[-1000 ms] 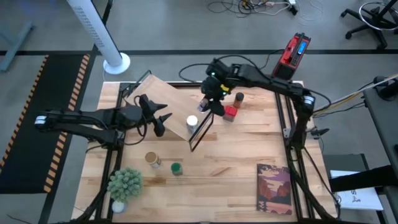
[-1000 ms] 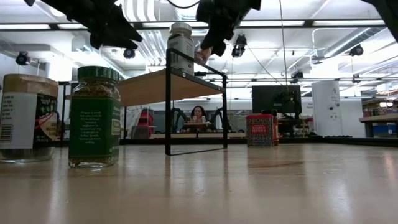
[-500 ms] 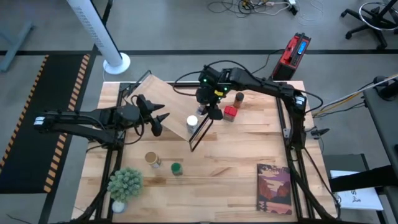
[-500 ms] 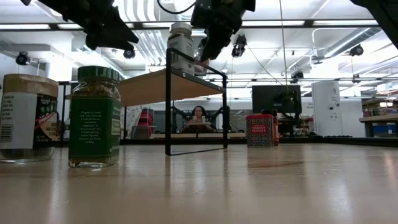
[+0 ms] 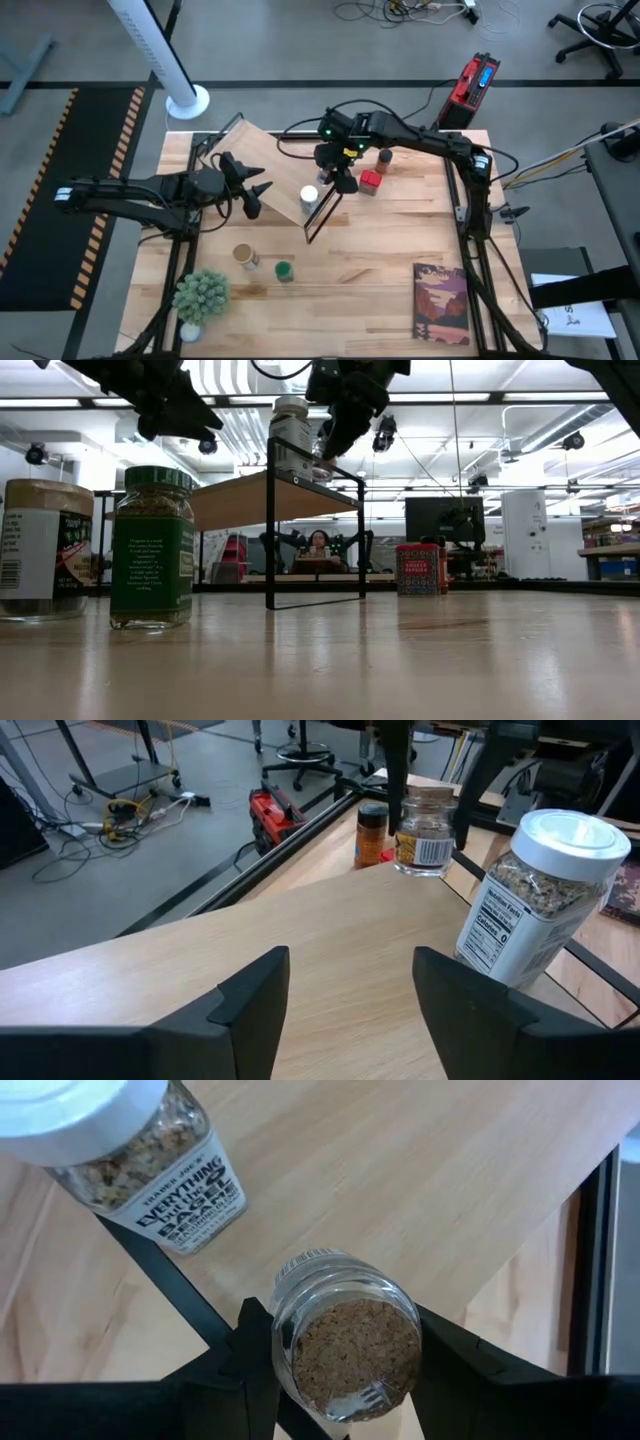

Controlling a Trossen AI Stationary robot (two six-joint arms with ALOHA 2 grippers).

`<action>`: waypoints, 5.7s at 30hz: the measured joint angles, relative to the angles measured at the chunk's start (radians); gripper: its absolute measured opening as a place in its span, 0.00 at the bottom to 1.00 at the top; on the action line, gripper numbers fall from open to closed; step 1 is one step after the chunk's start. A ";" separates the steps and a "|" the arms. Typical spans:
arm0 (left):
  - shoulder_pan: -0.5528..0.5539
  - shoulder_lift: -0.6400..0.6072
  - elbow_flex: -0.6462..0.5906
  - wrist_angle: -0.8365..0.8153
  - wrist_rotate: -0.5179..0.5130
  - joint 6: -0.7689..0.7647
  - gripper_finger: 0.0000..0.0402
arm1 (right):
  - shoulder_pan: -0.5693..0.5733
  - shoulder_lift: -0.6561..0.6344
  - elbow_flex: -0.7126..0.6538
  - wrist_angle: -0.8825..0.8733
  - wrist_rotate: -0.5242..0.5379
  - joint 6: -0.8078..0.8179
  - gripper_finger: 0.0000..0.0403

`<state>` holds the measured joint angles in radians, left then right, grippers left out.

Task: Shelf spices
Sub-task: Put the brown seasoning bottle on the shelf, then put the red seasoning can on the shelf

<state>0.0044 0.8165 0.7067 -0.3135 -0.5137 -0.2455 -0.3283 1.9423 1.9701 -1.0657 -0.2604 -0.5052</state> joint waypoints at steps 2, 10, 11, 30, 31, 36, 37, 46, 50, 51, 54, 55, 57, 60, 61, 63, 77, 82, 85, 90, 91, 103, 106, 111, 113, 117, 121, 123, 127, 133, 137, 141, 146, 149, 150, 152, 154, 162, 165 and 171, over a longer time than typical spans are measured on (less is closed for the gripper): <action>0.000 0.000 0.000 0.000 0.000 0.001 0.50 | 0.003 0.000 -0.002 0.001 0.001 -0.012 0.38; 0.000 0.000 0.000 0.000 0.000 0.003 0.50 | 0.018 -0.001 -0.028 0.023 0.071 -0.045 0.38; 0.000 0.000 0.000 0.000 0.000 0.004 0.50 | 0.016 -0.001 -0.031 0.028 0.072 -0.045 0.38; 0.000 0.000 0.000 -0.001 0.000 0.004 0.48 | 0.021 -0.001 -0.068 0.049 0.085 -0.143 0.38; 0.000 0.000 0.000 -0.001 0.000 0.004 0.48 | 0.023 -0.001 -0.068 0.047 0.085 -0.147 0.38; 0.000 0.000 0.000 -0.001 0.000 0.004 0.49 | 0.032 -0.001 -0.068 0.041 0.086 -0.165 0.42; 0.000 0.000 0.000 -0.001 0.000 0.004 0.49 | 0.034 -0.001 -0.068 0.041 0.086 -0.168 0.43; 0.000 0.000 0.000 -0.001 0.016 0.004 0.51 | 0.037 -0.001 -0.068 0.042 0.086 -0.176 0.47; 0.000 0.001 0.000 -0.002 0.053 0.006 0.50 | 0.037 -0.001 -0.068 0.042 0.084 -0.176 0.47; 0.000 0.002 0.000 -0.002 0.053 0.005 0.50 | 0.037 -0.001 -0.068 0.042 0.078 -0.176 0.47; 0.000 0.002 0.000 -0.002 0.053 0.005 0.51 | 0.040 -0.001 -0.068 0.037 0.073 -0.175 0.47; 0.000 0.002 0.000 -0.002 0.053 0.005 0.51 | 0.041 -0.001 -0.068 0.032 0.073 -0.175 0.47; 0.000 0.002 0.000 -0.002 0.053 0.005 0.52 | 0.041 -0.001 -0.068 0.018 0.070 -0.168 0.49; 0.000 0.002 0.000 -0.002 0.053 0.005 0.53 | 0.041 -0.001 -0.068 0.013 0.069 -0.164 0.52; 0.000 0.002 0.000 -0.002 0.053 0.005 0.54 | 0.041 -0.001 -0.068 0.013 0.069 -0.167 0.53; 0.000 0.003 0.000 -0.002 0.053 0.005 0.55 | 0.041 -0.001 -0.068 0.015 0.069 -0.169 0.56; 0.000 0.003 0.000 -0.002 0.053 0.018 0.52 | 0.041 -0.001 -0.060 0.032 0.070 -0.177 0.55; 0.000 0.003 0.000 -0.002 0.053 0.019 0.50 | 0.041 -0.001 -0.026 0.022 0.070 -0.176 0.54; 0.000 0.003 0.000 -0.002 0.053 0.024 0.49 | 0.042 -0.002 0.003 0.021 0.070 -0.152 0.55; 0.000 0.003 0.000 -0.003 0.053 0.024 0.48 | 0.042 -0.003 0.056 -0.053 0.046 -0.119 0.56; 0.000 0.003 0.000 -0.003 0.053 0.024 0.48 | 0.042 -0.003 0.063 -0.069 0.032 -0.113 0.56; 0.000 0.003 0.000 -0.003 0.063 0.024 0.49 | 0.057 -0.003 0.234 -0.363 0.009 0.008 0.52; 0.000 0.003 0.000 -0.003 0.095 0.024 0.49 | 0.057 -0.004 0.266 -0.465 0.083 0.045 0.52; -0.001 0.003 0.000 -0.003 0.106 0.024 0.48 | 0.041 -0.017 0.269 -0.502 0.198 0.132 0.50; -0.002 0.003 0.000 -0.003 0.107 0.021 0.47 | 0.034 -0.025 0.265 -0.506 0.215 0.135 0.51; -0.001 0.003 0.000 -0.003 0.140 0.013 0.46 | 0.000 -0.041 0.249 -0.500 0.233 0.156 0.51; -0.001 0.003 0.000 -0.014 0.166 0.009 0.45 | -0.048 -0.052 0.228 -0.487 0.214 0.186 0.50; -0.001 0.003 0.000 -0.032 0.166 0.000 0.45 | -0.071 -0.053 0.215 -0.475 0.162 0.197 0.50; -0.001 0.003 0.000 -0.065 0.166 -0.026 0.47 | -0.092 -0.059 0.156 -0.403 0.081 0.201 0.50; -0.001 0.003 0.000 -0.113 0.167 -0.068 0.49 | -0.107 -0.134 0.004 -0.286 0.078 0.220 0.49; -0.002 0.003 0.000 -0.122 0.195 -0.091 0.49 | -0.121 -0.252 -0.141 -0.181 0.077 0.256 0.49; -0.003 0.003 0.000 -0.122 0.219 -0.109 0.48 | -0.131 -0.392 -0.318 -0.051 0.079 0.293 0.49; -0.003 0.003 0.000 -0.116 0.219 -0.118 0.46 | -0.130 -0.530 -0.535 0.075 0.160 0.327 0.49; -0.003 0.003 0.000 -0.106 0.219 -0.118 0.45 | -0.131 -0.577 -0.645 0.153 0.182 0.355 0.49; -0.003 0.003 0.000 -0.097 0.219 -0.115 0.45 | -0.131 -0.587 -0.679 0.178 0.183 0.361 0.49; -0.003 0.003 0.000 -0.085 0.219 -0.104 0.45 | -0.131 -0.595 -0.742 0.228 0.183 0.372 0.49; -0.003 0.003 0.000 -0.074 0.218 -0.089 0.45 | -0.130 -0.590 -0.799 0.279 0.187 0.374 0.49; -0.002 0.003 0.000 -0.041 0.085 -0.040 0.50 | -0.130 -0.558 -0.979 0.517 0.320 0.311 0.49; -0.002 0.003 0.000 -0.042 0.081 -0.023 0.53 | -0.135 -0.552 -1.016 0.571 0.331 0.307 0.49; -0.002 0.003 0.000 -0.043 0.080 -0.021 0.58 | -0.134 -0.541 -1.045 0.627 0.317 0.309 0.51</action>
<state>0.0021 0.8192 0.7063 -0.3560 -0.4339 -0.2668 -0.4628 1.4016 0.9250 -0.4389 0.0568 -0.1959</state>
